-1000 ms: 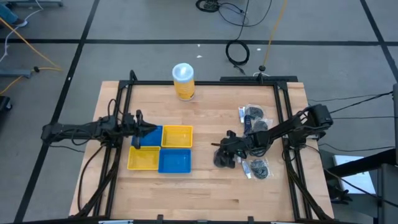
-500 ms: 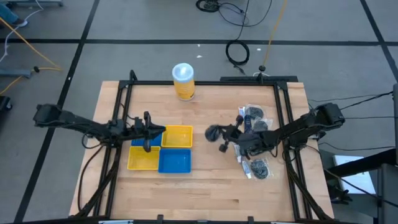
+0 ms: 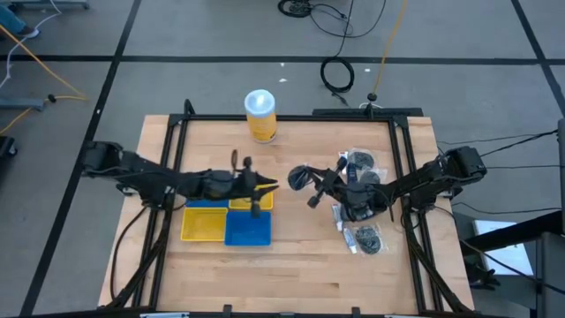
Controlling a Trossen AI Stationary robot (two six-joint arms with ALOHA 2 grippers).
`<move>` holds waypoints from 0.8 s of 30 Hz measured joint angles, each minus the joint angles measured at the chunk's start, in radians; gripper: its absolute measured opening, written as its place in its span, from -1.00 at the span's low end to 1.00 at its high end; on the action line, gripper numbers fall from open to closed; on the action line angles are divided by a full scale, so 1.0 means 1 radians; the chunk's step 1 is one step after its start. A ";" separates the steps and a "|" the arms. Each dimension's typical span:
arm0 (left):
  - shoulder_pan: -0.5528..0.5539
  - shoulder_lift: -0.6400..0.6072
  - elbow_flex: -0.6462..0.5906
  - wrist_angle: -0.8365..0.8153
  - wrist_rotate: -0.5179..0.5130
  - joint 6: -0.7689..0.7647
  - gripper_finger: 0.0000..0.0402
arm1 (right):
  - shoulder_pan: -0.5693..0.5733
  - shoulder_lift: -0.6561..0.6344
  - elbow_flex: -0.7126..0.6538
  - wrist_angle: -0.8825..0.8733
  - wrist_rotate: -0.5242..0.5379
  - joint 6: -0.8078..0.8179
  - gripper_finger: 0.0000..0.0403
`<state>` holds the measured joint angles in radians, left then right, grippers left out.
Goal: Pick & Place Travel size toiletries
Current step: Put the black hairbrush into the top blue bin
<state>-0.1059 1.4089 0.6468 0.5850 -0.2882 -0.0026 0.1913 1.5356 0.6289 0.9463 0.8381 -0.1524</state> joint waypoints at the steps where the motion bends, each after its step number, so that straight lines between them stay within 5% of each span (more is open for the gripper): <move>1: 0.009 0.019 0.021 0.000 0.017 -0.021 -0.50 | 0.000 0.001 0.000 -0.011 -0.002 -0.001 -0.96; 8: 0.070 0.098 0.064 0.022 0.086 -0.220 0.20 | 0.001 0.001 0.000 -0.081 0.006 0.022 -0.97; 13: 0.106 0.165 0.065 0.076 0.092 -0.355 0.51 | 0.002 0.001 0.000 -0.092 0.027 0.043 -0.97; 18: 0.128 0.275 0.064 0.273 0.168 -0.403 0.50 | 0.007 0.000 0.000 -0.089 0.024 0.044 -0.97; 24: 0.156 0.310 0.064 0.299 0.204 -0.426 0.19 | 0.007 0.000 0.000 -0.088 0.020 0.044 -0.96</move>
<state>0.0503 1.7187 0.7109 0.8839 -0.0840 -0.4282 0.1982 1.5360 0.6289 0.8581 0.8582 -0.1089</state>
